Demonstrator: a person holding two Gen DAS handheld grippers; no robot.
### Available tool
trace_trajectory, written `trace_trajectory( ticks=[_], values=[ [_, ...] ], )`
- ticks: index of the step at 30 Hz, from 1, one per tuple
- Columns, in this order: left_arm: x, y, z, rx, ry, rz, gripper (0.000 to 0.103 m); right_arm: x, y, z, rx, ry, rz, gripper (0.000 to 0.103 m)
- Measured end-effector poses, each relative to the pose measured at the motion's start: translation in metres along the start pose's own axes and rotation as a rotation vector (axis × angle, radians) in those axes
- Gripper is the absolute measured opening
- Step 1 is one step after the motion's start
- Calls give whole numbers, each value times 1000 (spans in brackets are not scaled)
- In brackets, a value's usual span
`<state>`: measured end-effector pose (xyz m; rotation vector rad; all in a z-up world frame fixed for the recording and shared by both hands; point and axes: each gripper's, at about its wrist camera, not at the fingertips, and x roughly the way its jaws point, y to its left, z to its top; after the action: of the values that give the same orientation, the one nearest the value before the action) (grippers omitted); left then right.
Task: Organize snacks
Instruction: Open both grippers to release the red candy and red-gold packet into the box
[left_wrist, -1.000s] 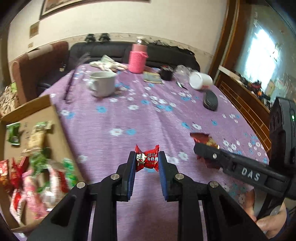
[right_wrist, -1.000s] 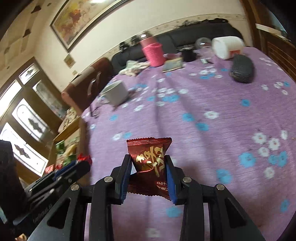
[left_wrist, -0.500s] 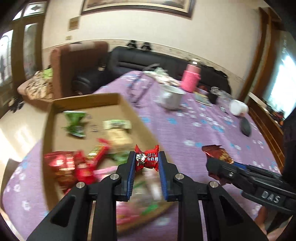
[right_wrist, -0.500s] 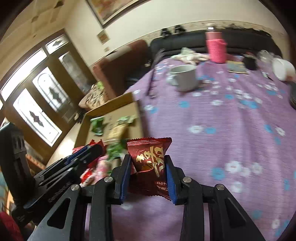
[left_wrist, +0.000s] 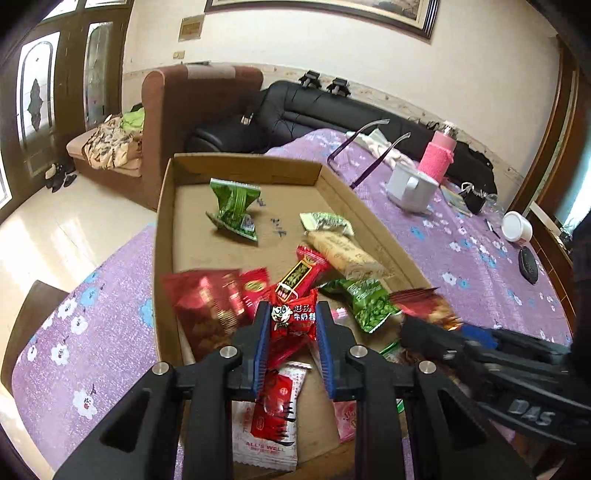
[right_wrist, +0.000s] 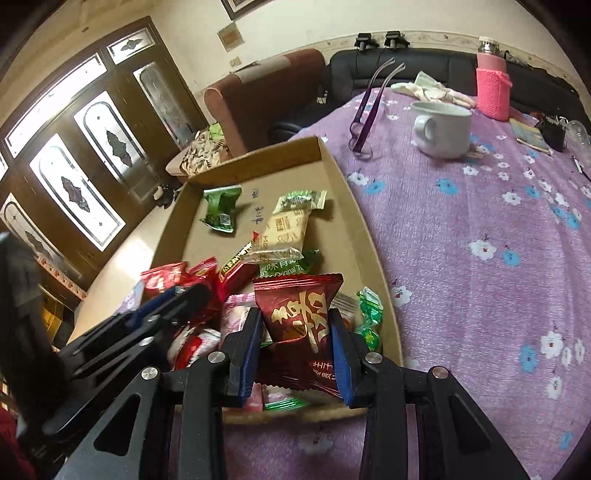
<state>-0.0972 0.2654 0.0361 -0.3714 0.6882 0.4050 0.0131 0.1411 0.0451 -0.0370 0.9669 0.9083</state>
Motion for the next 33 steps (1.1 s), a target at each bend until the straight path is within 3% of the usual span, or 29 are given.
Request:
trace_trajectory(
  ticks=[6, 11, 17, 20, 25, 31, 33],
  values=[
    [3, -5, 1, 24, 2, 23, 21, 13, 4, 3, -29, -31, -6, 39],
    [10, 5, 3, -20, 37, -14, 22, 20, 2, 2, -39, -45, 33, 39],
    [10, -3, 2, -1, 23, 69, 25, 11, 13, -15, -147, -121, -25, 40],
    [8, -10, 0, 30, 1, 126, 26, 10, 10, -15, -128, -123, -15, 40],
    [10, -15, 1, 50, -3, 159, 42, -1, -2, -15, -80, -141, 7, 43],
    [9, -19, 1, 65, -27, 193, 43, -11, -4, -18, -85, -171, 22, 44],
    [4, -19, 0, 59, -49, 200, 48, -15, -5, -19, -87, -181, 30, 47]
  ],
)
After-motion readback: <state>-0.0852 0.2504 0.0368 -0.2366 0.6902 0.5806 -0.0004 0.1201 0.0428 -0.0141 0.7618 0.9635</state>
